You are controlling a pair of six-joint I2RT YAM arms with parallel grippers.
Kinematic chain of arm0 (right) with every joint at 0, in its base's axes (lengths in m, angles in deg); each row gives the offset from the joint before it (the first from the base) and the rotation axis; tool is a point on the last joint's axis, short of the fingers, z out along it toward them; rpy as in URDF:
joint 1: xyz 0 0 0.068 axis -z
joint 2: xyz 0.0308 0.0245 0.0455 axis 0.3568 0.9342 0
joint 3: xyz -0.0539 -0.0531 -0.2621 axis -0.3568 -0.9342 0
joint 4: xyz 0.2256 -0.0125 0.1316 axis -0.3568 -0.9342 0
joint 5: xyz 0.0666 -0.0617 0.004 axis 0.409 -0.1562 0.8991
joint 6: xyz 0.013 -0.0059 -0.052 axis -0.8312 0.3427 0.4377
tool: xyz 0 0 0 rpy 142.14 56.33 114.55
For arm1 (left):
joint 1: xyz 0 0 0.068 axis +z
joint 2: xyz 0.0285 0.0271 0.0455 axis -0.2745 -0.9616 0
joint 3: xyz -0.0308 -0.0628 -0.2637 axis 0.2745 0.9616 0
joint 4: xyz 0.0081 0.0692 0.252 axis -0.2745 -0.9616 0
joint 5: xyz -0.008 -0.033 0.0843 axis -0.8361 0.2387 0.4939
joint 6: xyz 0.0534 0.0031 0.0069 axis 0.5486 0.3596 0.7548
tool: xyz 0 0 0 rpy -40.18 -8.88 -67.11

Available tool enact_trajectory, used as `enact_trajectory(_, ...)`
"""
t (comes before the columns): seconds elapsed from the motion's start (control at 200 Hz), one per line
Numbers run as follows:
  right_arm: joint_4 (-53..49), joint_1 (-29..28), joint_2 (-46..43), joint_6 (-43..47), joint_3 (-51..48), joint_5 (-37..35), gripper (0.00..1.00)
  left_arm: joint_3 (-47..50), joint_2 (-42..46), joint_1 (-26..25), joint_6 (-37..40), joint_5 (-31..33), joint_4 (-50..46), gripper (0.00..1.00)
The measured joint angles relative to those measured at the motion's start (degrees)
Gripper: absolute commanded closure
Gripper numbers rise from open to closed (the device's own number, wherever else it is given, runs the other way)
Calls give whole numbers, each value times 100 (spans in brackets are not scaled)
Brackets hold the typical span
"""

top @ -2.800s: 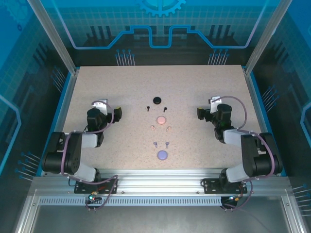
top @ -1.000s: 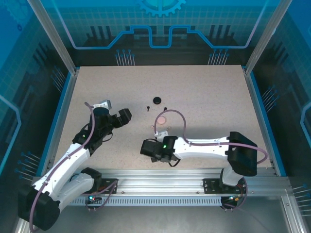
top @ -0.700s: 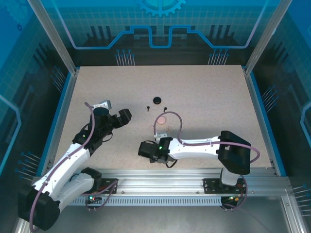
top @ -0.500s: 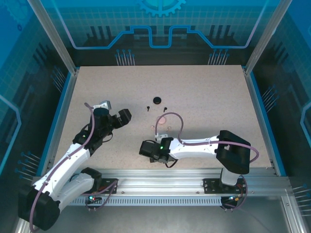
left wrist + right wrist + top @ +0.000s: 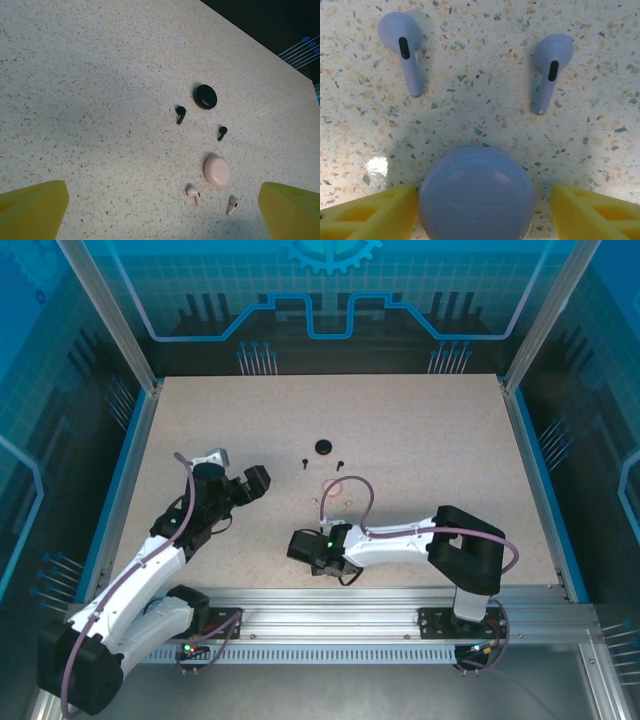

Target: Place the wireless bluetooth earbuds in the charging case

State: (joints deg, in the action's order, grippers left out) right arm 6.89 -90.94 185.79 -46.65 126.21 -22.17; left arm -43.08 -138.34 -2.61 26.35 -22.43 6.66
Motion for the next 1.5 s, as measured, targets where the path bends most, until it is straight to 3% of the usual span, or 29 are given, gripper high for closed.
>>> enact_trajectory(0.525,236,35,-52,-162,-144,20,37,22,0,-11,2,0,0,1)
enact_trajectory(1.105,190,57,-48,-212,-101,15,54,22,0,-50,2,0,0,1)
enact_trajectory(1.501,162,-55,-52,-232,-92,-140,58,22,26,-76,-153,-7,0,1)
